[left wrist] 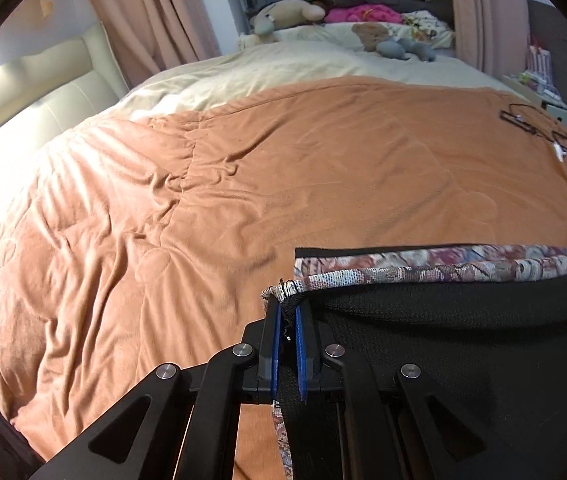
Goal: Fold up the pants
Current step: 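Lower the folded shorts onto the duvet and open both tools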
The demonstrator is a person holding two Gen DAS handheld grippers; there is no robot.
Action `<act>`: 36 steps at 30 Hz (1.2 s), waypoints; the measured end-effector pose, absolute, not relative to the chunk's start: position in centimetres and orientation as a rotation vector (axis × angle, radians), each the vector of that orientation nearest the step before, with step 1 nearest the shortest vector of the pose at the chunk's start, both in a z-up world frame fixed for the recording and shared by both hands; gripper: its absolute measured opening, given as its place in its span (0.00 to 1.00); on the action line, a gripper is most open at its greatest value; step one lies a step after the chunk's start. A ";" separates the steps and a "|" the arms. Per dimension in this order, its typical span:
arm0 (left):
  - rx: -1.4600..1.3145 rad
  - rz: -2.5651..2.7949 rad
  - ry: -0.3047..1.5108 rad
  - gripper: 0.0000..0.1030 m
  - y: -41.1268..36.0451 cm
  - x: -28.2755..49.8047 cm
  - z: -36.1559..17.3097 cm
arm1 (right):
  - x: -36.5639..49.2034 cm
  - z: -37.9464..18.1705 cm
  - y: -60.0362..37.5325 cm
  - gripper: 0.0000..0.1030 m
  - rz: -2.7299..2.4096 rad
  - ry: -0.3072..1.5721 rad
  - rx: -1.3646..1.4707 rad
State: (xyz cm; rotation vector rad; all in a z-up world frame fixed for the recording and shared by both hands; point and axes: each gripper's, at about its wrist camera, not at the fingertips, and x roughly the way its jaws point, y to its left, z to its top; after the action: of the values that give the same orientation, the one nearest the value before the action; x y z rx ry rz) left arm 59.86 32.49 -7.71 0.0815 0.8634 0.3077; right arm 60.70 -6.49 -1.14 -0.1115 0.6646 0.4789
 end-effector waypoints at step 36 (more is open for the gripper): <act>0.019 0.351 0.902 0.73 33.6 56.4 -6.0 | 56.9 -0.6 -8.9 0.79 0.446 0.653 -0.010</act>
State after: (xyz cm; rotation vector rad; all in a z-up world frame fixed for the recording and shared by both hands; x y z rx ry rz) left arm 56.40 33.60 -6.05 0.0194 0.9020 0.3506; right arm 56.88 -8.89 -0.57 -0.0097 0.6534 0.4462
